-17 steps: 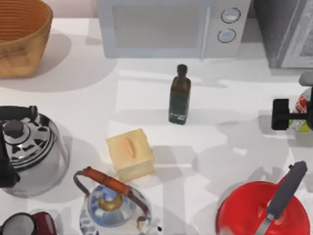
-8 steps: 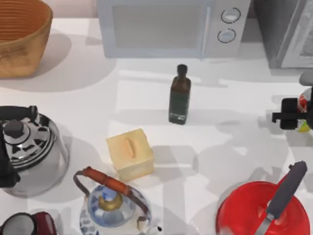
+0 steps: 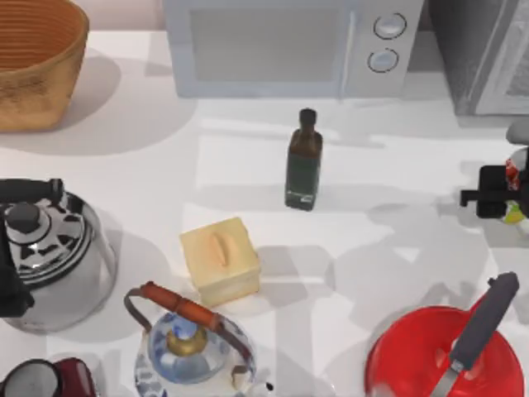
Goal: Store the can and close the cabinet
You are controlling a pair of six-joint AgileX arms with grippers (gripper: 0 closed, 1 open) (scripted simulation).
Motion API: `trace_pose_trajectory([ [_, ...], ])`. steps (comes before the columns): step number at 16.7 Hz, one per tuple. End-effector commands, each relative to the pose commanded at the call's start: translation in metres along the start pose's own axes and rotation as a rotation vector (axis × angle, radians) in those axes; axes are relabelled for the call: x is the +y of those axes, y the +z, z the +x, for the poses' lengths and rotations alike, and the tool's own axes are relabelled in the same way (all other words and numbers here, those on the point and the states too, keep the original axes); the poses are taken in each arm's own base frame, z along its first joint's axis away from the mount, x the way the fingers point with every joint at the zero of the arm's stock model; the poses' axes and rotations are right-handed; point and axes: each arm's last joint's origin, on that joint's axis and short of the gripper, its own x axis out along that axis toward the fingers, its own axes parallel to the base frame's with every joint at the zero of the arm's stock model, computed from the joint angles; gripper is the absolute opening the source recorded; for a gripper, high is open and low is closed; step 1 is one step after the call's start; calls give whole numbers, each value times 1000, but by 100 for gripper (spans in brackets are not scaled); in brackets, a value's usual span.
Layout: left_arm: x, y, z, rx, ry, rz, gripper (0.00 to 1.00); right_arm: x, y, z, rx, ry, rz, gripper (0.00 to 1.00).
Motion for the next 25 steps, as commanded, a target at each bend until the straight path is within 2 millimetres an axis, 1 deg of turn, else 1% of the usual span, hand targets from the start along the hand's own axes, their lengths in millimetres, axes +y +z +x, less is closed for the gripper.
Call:
trace_pose_trajectory([
  [7,0,0,0,0,0,0,100,0,0,0,0,1,1,0],
  [9,0,0,0,0,0,0,100,0,3,-1,-1,-1,2,0],
  [11,0,0,0,0,0,0,100,0,15,-5,-4,-5,3,0],
  [14,0,0,0,0,0,0,100,1,44,-19,0,-4,-3,0],
  [16,0,0,0,0,0,0,100,2,64,-36,18,-3,-8,0],
  [20,0,0,0,0,0,0,100,1,100,-75,26,-1,-7,0],
  [22,0,0,0,0,0,0,100,0,111,-91,9,0,-1,0],
  [23,0,0,0,0,0,0,100,0,115,-95,2,0,0,0],
  [25,0,0,0,0,0,0,100,0,115,-96,0,1,1,0],
])
